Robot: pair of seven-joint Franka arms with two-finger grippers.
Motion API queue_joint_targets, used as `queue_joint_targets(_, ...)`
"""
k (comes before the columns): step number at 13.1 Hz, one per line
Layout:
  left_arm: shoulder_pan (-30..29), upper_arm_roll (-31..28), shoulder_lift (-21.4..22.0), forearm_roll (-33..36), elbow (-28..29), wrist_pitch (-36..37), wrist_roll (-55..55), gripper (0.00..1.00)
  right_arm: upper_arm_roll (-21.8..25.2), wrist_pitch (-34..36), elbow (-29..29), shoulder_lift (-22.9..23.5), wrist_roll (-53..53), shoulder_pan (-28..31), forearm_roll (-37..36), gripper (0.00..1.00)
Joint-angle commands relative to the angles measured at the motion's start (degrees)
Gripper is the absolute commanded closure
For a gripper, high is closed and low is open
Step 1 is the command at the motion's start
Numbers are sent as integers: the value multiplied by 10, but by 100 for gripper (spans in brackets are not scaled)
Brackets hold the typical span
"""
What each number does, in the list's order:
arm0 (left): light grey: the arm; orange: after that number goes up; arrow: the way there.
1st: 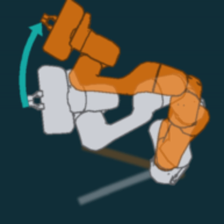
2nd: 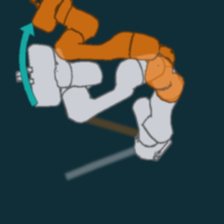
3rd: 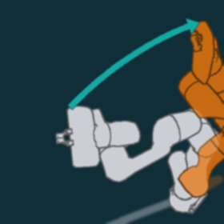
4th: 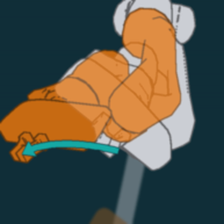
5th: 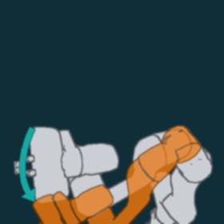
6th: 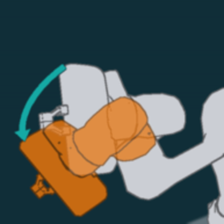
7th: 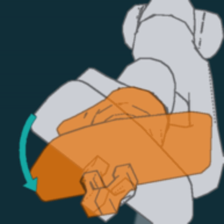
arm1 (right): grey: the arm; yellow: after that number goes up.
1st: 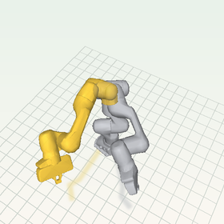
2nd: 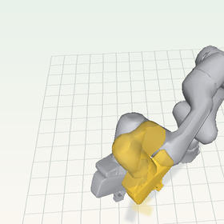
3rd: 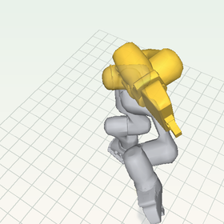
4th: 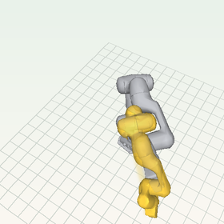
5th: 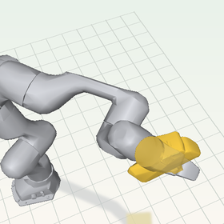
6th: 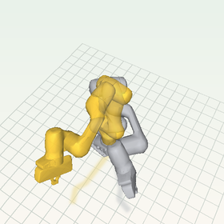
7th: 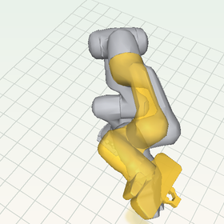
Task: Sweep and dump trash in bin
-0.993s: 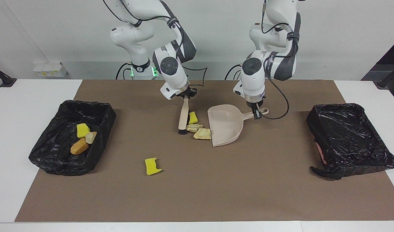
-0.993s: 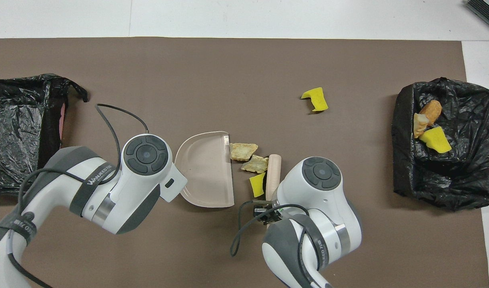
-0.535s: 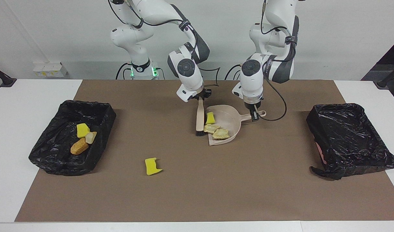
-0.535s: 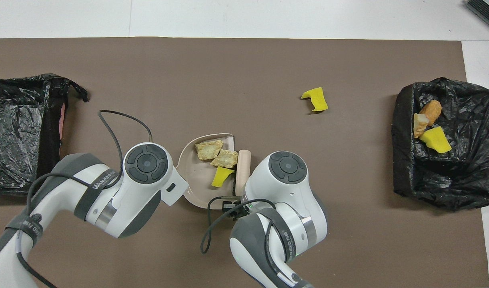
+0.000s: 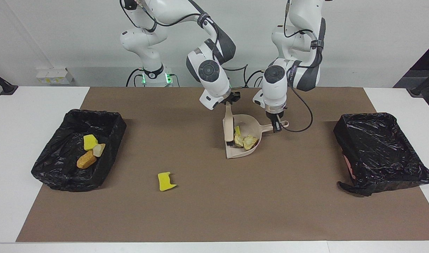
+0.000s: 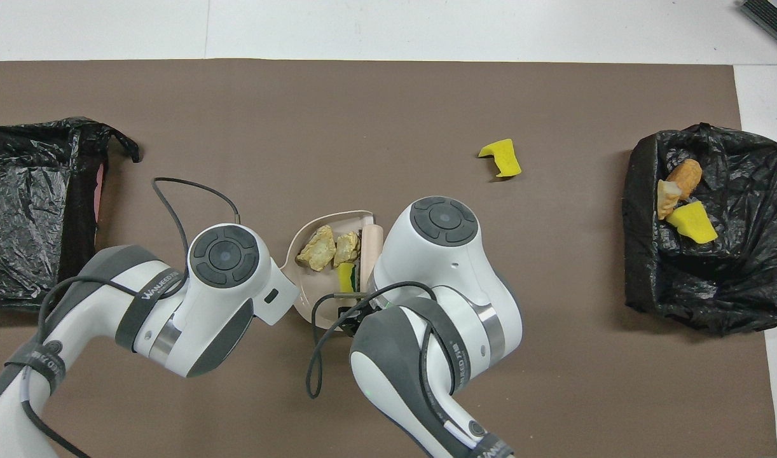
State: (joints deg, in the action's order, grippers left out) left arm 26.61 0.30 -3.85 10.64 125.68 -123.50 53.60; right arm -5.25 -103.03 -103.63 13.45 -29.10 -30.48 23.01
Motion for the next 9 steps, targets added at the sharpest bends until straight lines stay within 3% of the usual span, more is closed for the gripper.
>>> queue_joint_targets(1,-17,-5,-11,-42,-13,-32,3,100,-3,54,6,-21,-30,25,-70,100)
queue_joint_targets(3,-23,-5,-16,-90,-15,-47,10,100,-3,77,8,-27,-25,66,-122,100)
queue_joint_targets(6,-22,-6,-19,-105,-15,-55,4,100,-5,95,35,-23,16,131,-199,100)
queue_joint_targets(9,-19,-6,-20,-105,-19,-48,-4,100,-5,89,50,2,122,200,-257,100)
